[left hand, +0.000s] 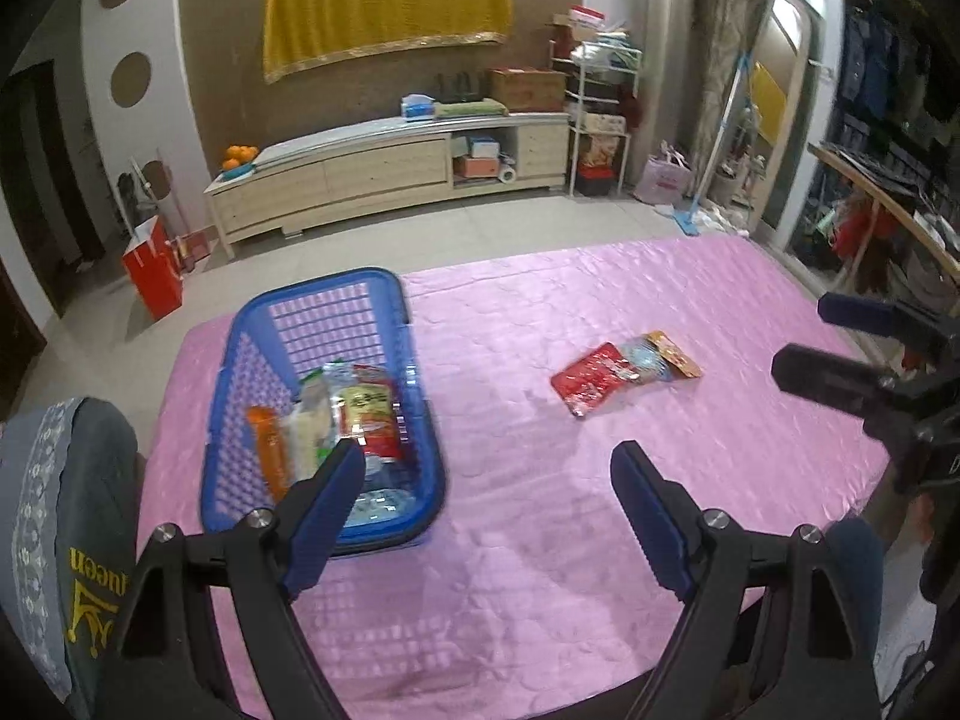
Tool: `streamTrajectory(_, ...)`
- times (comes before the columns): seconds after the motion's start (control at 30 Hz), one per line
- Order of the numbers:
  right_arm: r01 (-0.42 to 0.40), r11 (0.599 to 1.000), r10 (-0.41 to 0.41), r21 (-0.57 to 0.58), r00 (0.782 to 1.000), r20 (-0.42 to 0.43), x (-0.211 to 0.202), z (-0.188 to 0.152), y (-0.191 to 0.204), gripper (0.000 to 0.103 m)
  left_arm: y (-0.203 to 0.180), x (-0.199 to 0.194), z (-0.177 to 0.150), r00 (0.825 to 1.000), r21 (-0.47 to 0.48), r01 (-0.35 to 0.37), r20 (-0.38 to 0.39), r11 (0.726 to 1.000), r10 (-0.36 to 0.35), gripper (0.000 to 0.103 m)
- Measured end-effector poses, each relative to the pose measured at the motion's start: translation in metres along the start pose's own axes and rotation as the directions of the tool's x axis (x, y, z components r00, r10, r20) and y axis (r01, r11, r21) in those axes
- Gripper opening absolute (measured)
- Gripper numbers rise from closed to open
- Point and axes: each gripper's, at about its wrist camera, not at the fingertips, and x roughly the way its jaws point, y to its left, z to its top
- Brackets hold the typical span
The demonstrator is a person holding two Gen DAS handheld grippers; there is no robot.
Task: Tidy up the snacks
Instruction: 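Move both tools back toward the remaining red pouch on the table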
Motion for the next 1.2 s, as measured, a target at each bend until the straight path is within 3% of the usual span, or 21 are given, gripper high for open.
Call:
streamTrajectory(0.2,0.021,0.999,-0.021,0.039,1.000,-0.009,0.004,-0.012,-0.041,0.102,-0.022,0.020,0.007,1.000,-0.006,-0.015,-0.007,1.000,0.015,0.082)
streamTrajectory(0.73,0.108,0.990,-0.100,0.090,0.991,-0.091,0.051,-0.045,-0.132,0.102,-0.083,0.118,0.021,0.987,0.065,0.028,-0.161,0.997,-0.017,0.082)
streamTrajectory(0.9,0.120,0.989,-0.109,0.090,0.987,-0.122,0.073,-0.051,-0.150,0.102,-0.102,0.154,0.022,0.983,0.117,0.027,-0.186,0.993,-0.005,0.082)
streamTrajectory(1.2,0.108,0.991,-0.094,0.073,0.979,-0.179,0.129,-0.057,-0.166,0.102,-0.108,0.214,0.018,0.966,0.126,0.027,-0.258,0.992,0.006,0.082)
